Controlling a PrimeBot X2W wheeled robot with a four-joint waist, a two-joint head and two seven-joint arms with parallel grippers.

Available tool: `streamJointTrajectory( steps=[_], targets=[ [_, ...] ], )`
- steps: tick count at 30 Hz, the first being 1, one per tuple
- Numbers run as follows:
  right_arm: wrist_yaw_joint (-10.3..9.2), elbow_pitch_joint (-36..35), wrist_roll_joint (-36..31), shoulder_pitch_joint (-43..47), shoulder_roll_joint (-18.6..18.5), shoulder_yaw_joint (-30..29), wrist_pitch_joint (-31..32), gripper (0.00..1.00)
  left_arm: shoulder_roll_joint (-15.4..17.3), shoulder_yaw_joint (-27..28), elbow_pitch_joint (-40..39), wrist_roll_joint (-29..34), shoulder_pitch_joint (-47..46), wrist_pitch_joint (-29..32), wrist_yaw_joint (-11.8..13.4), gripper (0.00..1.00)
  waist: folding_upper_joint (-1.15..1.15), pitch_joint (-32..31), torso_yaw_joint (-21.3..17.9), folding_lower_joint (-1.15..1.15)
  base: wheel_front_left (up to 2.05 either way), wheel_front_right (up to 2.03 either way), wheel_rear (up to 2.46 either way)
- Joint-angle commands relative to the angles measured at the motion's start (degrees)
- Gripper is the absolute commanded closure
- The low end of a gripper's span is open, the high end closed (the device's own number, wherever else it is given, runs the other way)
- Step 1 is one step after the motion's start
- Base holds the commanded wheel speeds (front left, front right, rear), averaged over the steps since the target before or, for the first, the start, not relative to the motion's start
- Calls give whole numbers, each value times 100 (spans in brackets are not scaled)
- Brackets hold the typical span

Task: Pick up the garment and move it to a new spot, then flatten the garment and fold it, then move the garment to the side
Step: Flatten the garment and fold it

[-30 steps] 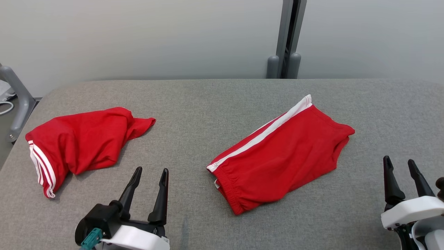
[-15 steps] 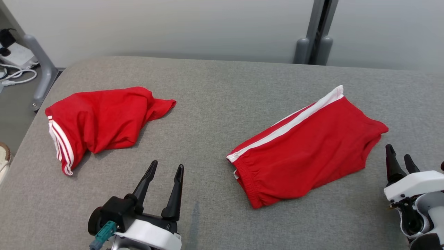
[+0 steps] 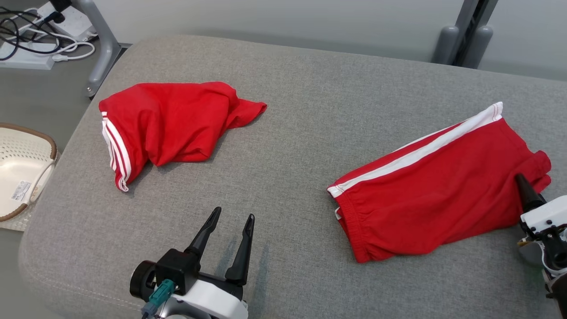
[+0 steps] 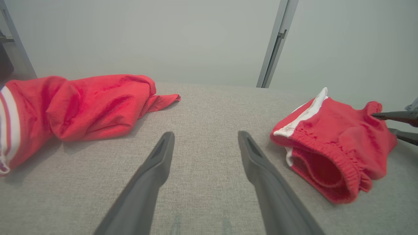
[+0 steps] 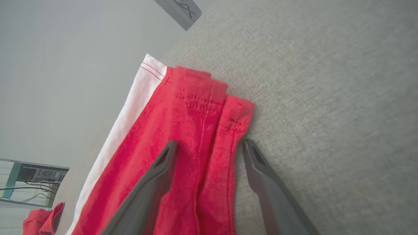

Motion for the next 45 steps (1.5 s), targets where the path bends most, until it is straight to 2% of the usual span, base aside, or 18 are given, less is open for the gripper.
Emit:
streamJointTrajectory(
  steps=[1, 15, 22, 23, 24, 25, 27, 36, 41, 45],
  targets=[
    [0, 45, 78, -12, -3, 15, 74, 0, 20, -13, -1, 11, -100, -21, 46, 0, 0, 48, 59, 0, 0, 0, 0],
    [0, 202, 632, -256, -93, 466, 476, 0, 22, -201, -54, -93, -223, -20, 96, 0, 0, 285, 199, 0, 0, 0, 0],
    [0, 353, 575, -543, -214, 736, 443, 0, 22, -258, -69, -167, -355, -21, 144, 0, 0, 471, 298, 0, 0, 0, 0],
    [0, 384, 538, -565, -225, 803, 446, 21, 22, -262, -66, -181, -369, -21, 145, 0, 0, 482, 308, 0, 0, 0, 0],
    [0, 418, 511, -581, -238, 862, 431, 59, 21, -268, -65, -197, -380, -21, 153, 0, 0, 489, 318, 0, 0, 0, 0],
    [0, 418, 511, -581, -238, 862, 431, 59, 21, -268, -65, -197, -380, -21, 153, 0, 0, 489, 318, 0, 0, 0, 0],
    [0, 503, 539, -607, -251, 890, 330, 100, 22, -274, -60, -210, -383, -21, 166, 0, 0, 489, 329, 0, 0, 0, 0],
    [0, 598, 673, -541, -225, 981, -172, 100, 21, -202, -22, -258, -305, -21, 181, 0, 0, 289, 189, 0, 0, 0, 0],
    [-1, 898, 1009, -369, -114, 655, -862, 100, 22, -145, 14, -261, -199, -20, 167, 0, 0, 5, -38, 0, 0, 0, 0],
    [-2, 1261, 1414, -248, 46, 221, -1181, 100, 23, -109, 37, -270, -121, -20, 146, 0, 0, -163, -237, 0, 0, 0, 0]
  ],
)
